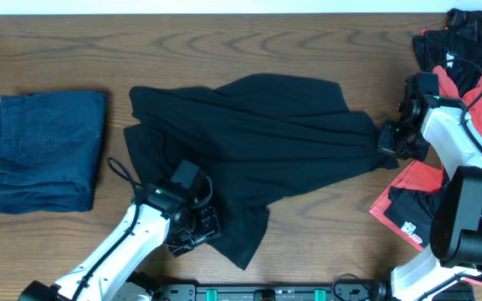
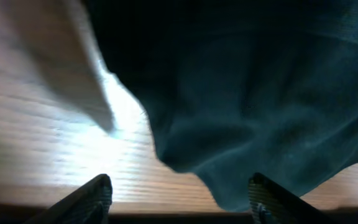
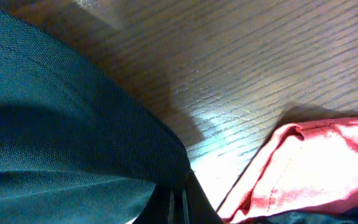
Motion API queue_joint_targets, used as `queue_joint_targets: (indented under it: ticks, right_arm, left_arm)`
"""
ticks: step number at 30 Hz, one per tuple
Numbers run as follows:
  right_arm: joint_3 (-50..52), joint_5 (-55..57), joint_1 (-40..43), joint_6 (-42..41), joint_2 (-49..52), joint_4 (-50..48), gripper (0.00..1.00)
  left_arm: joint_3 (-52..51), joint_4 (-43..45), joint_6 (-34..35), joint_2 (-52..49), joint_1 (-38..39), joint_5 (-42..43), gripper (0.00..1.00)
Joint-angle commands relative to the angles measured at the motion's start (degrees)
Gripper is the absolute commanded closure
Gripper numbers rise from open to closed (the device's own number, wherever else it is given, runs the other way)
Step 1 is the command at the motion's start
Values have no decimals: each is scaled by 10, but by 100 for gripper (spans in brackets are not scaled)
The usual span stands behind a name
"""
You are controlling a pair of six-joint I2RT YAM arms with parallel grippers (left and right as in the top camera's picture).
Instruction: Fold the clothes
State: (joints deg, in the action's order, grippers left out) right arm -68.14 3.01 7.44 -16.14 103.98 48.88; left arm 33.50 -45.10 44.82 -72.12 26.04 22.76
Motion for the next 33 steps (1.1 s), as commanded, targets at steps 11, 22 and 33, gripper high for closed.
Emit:
queue_joint_targets:
  ticks: [11,22,33]
  right_arm:
    - [-3,0,4,0,2,22,99]
    - [-3,0,4,5,2,27,99]
    - [-3,-9,4,6,2,28,99]
  left_arm:
    - [-5,85,68,-70,-3,23,28]
    - [-4,116,70,-139,-52,21,51]
    - [23,106,3,-123,-55,21,94]
